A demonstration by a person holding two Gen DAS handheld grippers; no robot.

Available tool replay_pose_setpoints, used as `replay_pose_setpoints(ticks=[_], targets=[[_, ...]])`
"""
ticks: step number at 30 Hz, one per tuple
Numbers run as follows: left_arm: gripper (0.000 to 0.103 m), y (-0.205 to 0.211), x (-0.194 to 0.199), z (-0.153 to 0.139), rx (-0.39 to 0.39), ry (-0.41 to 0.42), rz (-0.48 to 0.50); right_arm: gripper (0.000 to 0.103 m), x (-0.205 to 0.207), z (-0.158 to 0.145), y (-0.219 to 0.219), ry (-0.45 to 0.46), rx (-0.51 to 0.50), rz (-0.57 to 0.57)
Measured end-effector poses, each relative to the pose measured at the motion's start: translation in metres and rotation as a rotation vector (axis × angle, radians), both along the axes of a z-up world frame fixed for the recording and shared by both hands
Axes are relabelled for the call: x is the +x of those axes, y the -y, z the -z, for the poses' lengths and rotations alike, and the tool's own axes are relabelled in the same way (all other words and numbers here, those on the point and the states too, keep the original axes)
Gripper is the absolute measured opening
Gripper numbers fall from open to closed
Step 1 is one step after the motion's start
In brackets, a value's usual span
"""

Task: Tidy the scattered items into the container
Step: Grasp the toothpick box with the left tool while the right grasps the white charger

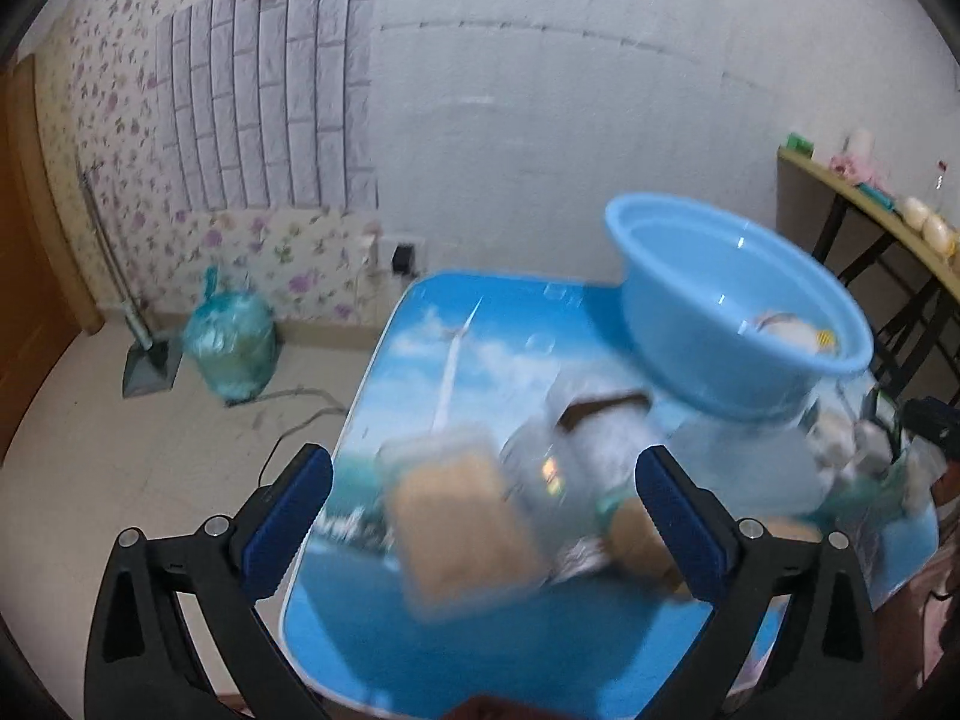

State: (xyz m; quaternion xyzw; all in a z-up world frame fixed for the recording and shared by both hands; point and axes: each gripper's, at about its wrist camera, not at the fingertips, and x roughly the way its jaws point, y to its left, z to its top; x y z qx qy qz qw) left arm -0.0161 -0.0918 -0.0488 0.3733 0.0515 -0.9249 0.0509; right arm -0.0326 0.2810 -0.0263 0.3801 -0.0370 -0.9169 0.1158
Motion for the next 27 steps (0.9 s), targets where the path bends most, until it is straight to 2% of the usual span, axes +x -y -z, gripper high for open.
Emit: replay_pose_setpoints(ticks=[3, 5, 9, 17, 20, 23, 25, 27], targets=[[0.101, 0.004, 0.006, 0.011, 0.023, 0.030, -0.002, 0.103, 0.013, 0.006, -0.007, 0.021, -0.030, 0.017], [0.101, 0.007, 0.008, 0.018, 0.041, 0.053, -0.006, 0.101, 0.020, 0.010, -0.011, 0.041, -0.013, 0.029], [0.101, 0.010, 0.011, 0.029, 0.043, 0.077, -0.011, 0.086, 0.026, 0.018, -0.019, 0.083, -0.001, 0.065], [0.101, 0.015, 0.008, 0.037, 0.021, 0.095, -0.040, 0.084, 0.031, 0.025, -0.022, 0.098, 0.004, 0.066], [0.101, 0.022, 0.006, 0.039, 0.058, 0.108, -0.049, 0.082, 0.030, 0.026, -0.025, 0.100, 0.006, 0.062], [0.087, 0.027, 0.004, 0.040, 0.109, 0.108, -0.039, 0.080, 0.030, 0.028, -0.026, 0.101, 0.024, 0.069], [0.073, 0.027, 0.003, 0.041, 0.127, 0.117, -0.029, 0.079, 0.029, 0.030, -0.028, 0.105, 0.031, 0.079], [0.066, 0.026, 0.000, 0.044, 0.133, 0.142, -0.021, 0.074, 0.027, 0.032, -0.030, 0.110, 0.036, 0.095]])
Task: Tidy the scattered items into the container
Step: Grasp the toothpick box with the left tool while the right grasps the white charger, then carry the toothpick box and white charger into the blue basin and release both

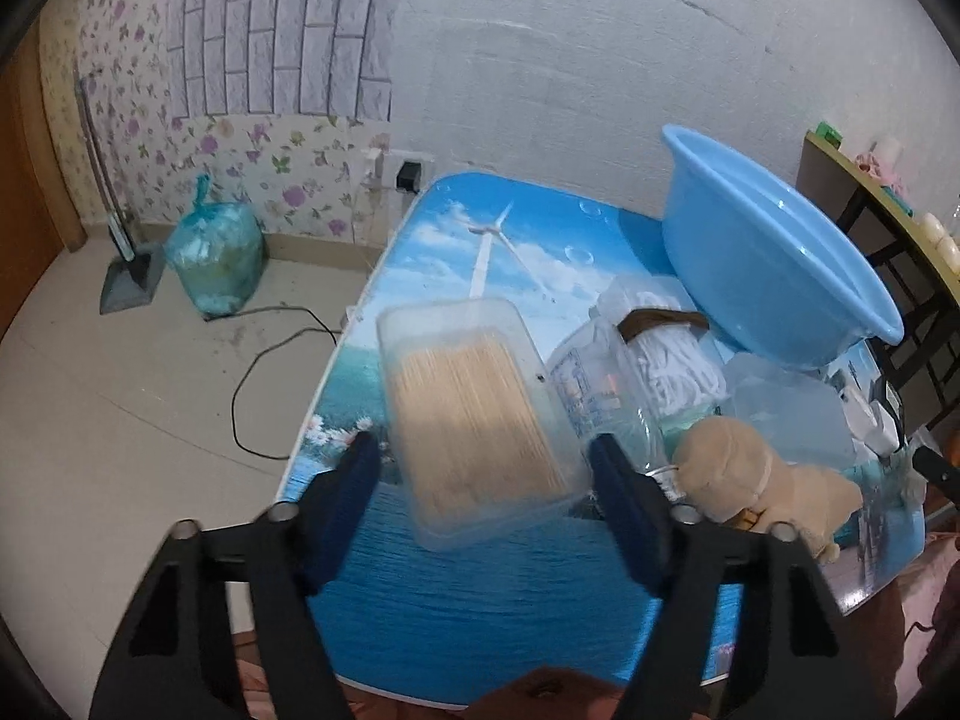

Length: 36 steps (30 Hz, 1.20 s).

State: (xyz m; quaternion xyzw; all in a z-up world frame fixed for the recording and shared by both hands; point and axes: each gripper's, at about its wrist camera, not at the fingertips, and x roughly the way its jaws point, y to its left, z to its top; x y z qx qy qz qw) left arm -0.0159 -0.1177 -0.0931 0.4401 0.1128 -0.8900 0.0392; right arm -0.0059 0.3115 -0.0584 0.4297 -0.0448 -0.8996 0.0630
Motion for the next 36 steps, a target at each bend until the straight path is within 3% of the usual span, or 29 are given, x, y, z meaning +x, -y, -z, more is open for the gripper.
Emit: replay_pose_setpoints(ticks=[3, 12, 17, 19, 21, 29, 36], targets=[[0.066, -0.002, -0.003, 0.005, 0.006, 0.021, -0.002, 0.060, -0.005, 0.004, -0.005, 0.021, 0.028, 0.037], [0.066, -0.001, -0.012, 0.010, -0.034, 0.014, -0.027, 0.057, -0.022, 0.014, -0.007, 0.065, 0.027, 0.086], [0.061, -0.001, -0.013, 0.009, -0.047, 0.009, -0.021, 0.057, -0.035, 0.017, -0.004, 0.070, 0.042, 0.099], [0.061, -0.001, -0.011, 0.009, -0.047, 0.005, -0.016, 0.055, -0.040, 0.019, -0.002, 0.075, 0.049, 0.104], [0.061, -0.001, -0.008, 0.009, -0.046, 0.004, -0.014, 0.046, -0.044, 0.021, -0.002, 0.081, 0.057, 0.115], [0.061, -0.003, 0.001, 0.008, -0.041, 0.012, -0.019, 0.044, -0.036, 0.022, -0.003, 0.075, 0.046, 0.063], [0.061, -0.010, 0.013, 0.008, -0.047, 0.015, -0.004, 0.044, -0.009, 0.021, 0.001, 0.067, 0.045, -0.054]])
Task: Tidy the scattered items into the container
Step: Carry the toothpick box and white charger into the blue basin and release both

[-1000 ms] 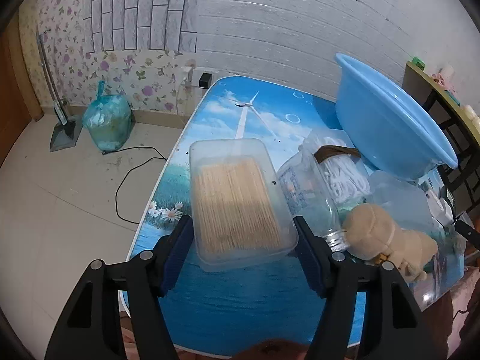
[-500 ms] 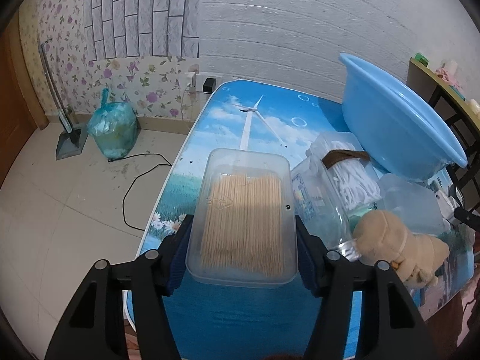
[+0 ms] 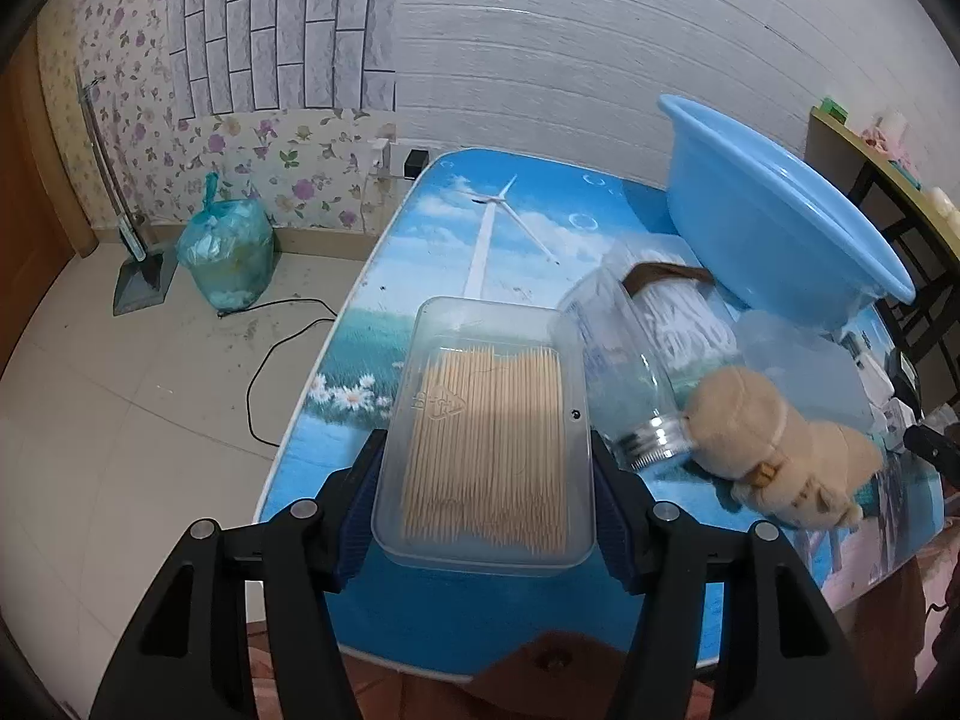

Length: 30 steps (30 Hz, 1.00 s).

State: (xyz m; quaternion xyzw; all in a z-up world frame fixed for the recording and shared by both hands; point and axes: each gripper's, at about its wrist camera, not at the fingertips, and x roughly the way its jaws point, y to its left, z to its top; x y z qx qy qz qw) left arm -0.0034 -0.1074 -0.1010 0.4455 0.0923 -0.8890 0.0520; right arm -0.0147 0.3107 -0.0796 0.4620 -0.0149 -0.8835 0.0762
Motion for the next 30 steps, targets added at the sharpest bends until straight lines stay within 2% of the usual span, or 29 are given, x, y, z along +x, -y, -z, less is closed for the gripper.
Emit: replay_pose_setpoints(ticks=[6, 16, 17, 21, 26, 30], targets=[[0.061, -0.003, 0.007, -0.003, -0.003, 0.003, 0.002, 0.044, 0.021, -0.002, 0.002, 0.005, -0.005, -0.064], [0.061, -0.006, 0.013, 0.000, -0.015, 0.010, 0.008, 0.045, 0.028, -0.007, -0.010, -0.010, -0.024, -0.059], [0.061, -0.006, 0.013, 0.000, -0.018, 0.009, 0.007, 0.048, 0.028, -0.007, -0.010, -0.011, -0.021, -0.059], [0.061, -0.007, 0.011, 0.000, -0.026, 0.005, 0.003, 0.069, 0.024, -0.006, -0.005, 0.002, -0.039, -0.057], [0.061, -0.006, 0.011, 0.001, -0.024, 0.001, 0.004, 0.070, 0.021, 0.000, 0.000, 0.013, -0.018, -0.051], [0.061, -0.009, 0.009, 0.004, -0.065, -0.009, 0.010, 0.070, 0.016, 0.003, 0.002, 0.017, 0.000, -0.033]])
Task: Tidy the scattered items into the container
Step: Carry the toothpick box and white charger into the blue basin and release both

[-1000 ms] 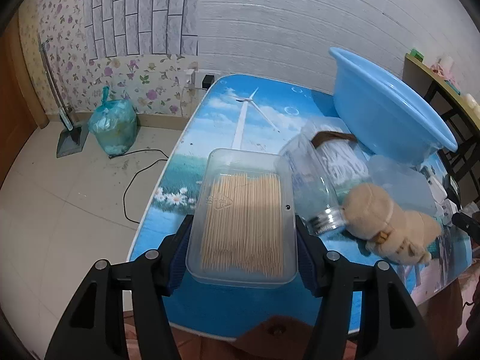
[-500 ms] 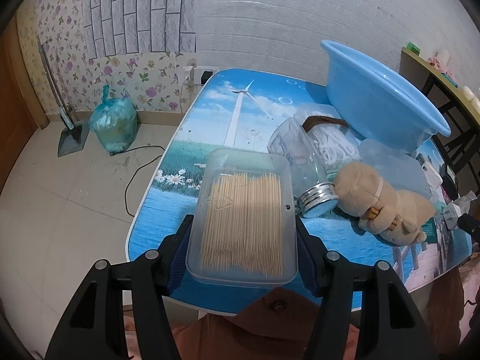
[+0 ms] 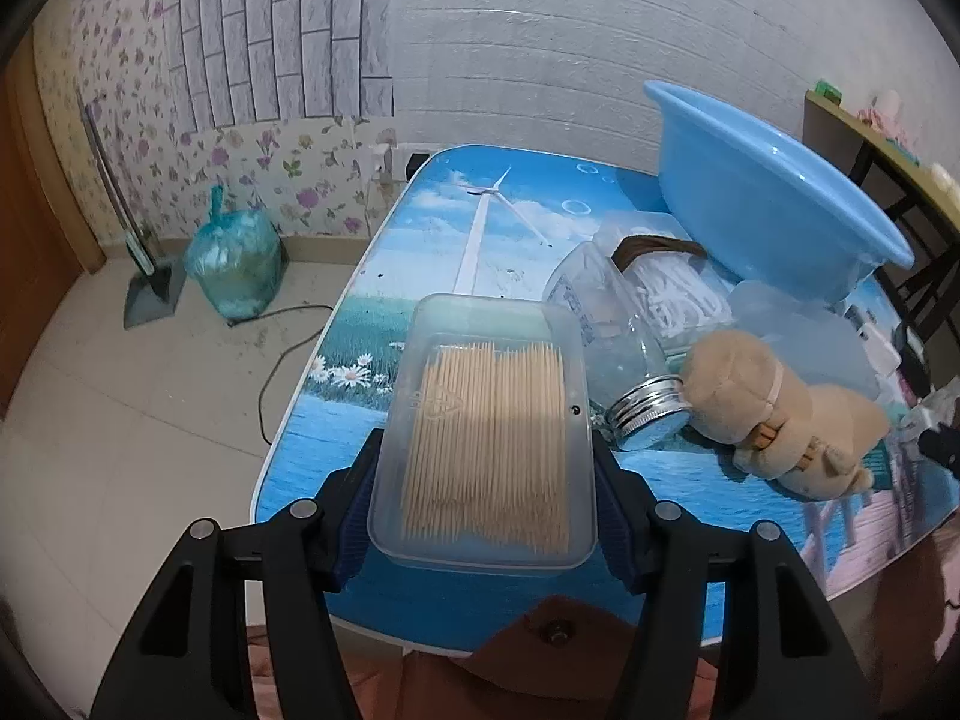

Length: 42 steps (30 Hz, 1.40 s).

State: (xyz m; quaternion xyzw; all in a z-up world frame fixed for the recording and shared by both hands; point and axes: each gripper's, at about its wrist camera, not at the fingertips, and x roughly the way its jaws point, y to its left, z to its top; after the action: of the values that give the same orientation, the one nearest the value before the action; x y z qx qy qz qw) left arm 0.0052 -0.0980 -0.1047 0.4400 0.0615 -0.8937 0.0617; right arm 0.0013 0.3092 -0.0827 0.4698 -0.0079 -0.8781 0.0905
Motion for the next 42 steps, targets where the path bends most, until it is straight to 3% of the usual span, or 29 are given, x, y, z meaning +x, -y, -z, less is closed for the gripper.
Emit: replay_pose_setpoints(ticks=[8, 12, 14, 17, 32, 42], targets=[[0.061, -0.003, -0.003, 0.002, -0.047, -0.028, 0.006, 0.070, -0.006, 0.010, 0.009, 0.002, 0.061, 0.006], [0.061, 0.000, -0.002, 0.001, -0.026, -0.032, 0.006, 0.070, -0.007, 0.012, 0.005, -0.001, 0.064, 0.036], [0.061, 0.002, -0.001, 0.000, -0.007, -0.036, -0.001, 0.061, -0.007, 0.012, 0.004, -0.007, 0.047, 0.022], [0.061, 0.004, 0.002, -0.005, 0.006, -0.051, -0.010, 0.061, -0.005, 0.009, 0.007, -0.025, 0.052, 0.002], [0.061, -0.021, 0.000, -0.070, 0.011, -0.152, 0.058, 0.061, 0.001, -0.043, 0.022, -0.158, -0.067, -0.075], [0.061, -0.060, -0.029, -0.107, 0.012, -0.208, 0.151, 0.061, -0.016, -0.074, 0.046, -0.233, -0.105, -0.153]])
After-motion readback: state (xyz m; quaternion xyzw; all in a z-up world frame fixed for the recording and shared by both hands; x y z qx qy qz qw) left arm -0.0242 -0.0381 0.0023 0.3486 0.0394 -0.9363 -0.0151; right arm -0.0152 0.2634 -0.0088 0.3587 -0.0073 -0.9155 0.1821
